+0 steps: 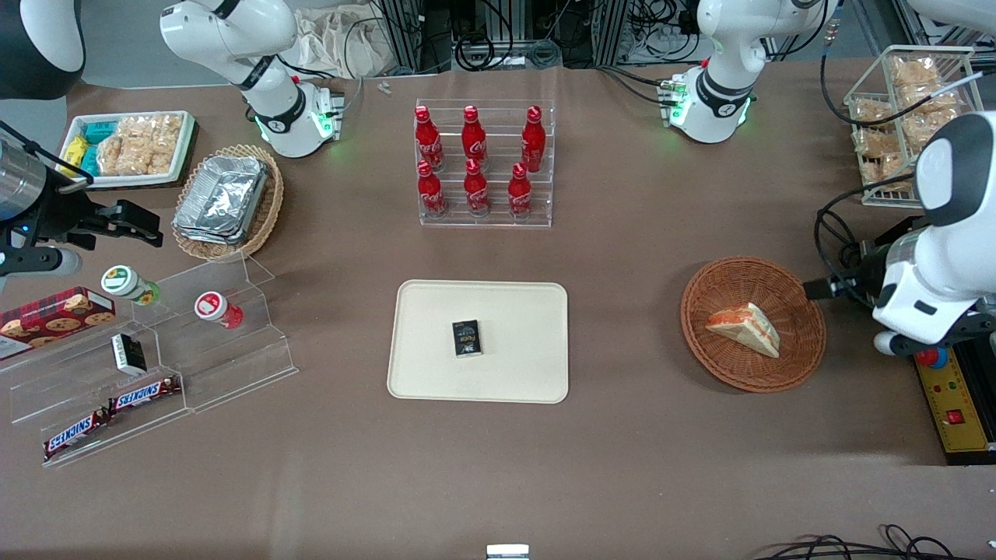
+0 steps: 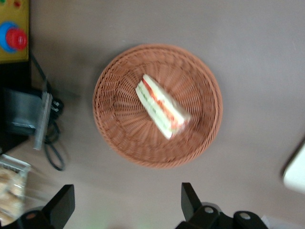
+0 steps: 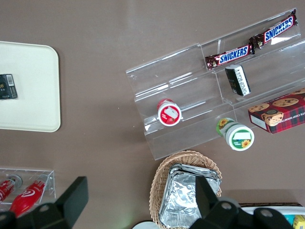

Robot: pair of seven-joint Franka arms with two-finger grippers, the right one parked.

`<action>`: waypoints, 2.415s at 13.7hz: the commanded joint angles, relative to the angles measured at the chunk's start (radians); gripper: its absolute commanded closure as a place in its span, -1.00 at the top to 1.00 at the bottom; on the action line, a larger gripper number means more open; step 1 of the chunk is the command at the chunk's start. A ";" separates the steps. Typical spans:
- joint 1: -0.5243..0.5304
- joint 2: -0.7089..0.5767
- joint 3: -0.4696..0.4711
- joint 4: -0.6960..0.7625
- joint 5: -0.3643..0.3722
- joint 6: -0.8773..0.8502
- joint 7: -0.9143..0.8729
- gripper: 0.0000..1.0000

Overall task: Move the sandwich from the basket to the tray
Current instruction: 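Lower the open left gripper over the sandwich wedge in the wicker basket, then close the left gripper on the sandwich wedge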

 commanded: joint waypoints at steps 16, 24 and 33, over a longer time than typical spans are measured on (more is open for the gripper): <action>0.008 0.138 0.000 -0.355 0.031 0.500 -0.756 1.00; 0.001 0.187 -0.006 -0.346 0.057 0.507 -0.768 -0.61; 0.005 0.189 -0.014 -0.075 0.051 0.247 -0.616 -1.00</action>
